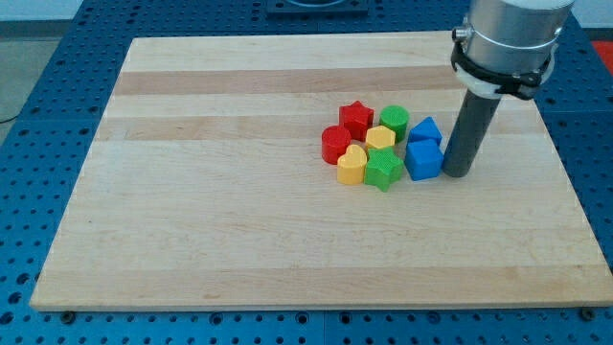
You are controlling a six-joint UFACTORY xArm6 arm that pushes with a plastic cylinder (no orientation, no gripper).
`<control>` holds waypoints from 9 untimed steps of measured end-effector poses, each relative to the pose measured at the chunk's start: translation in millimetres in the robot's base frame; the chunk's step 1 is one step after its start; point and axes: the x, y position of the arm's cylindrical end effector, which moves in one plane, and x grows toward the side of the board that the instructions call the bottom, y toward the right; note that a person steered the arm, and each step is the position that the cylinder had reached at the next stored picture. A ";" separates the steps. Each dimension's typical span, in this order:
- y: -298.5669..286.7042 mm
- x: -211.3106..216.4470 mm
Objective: Push the blue triangle to the top of the blue cube
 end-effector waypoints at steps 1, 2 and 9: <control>-8.4 0.0; -4.3 0.0; -4.0 -48.2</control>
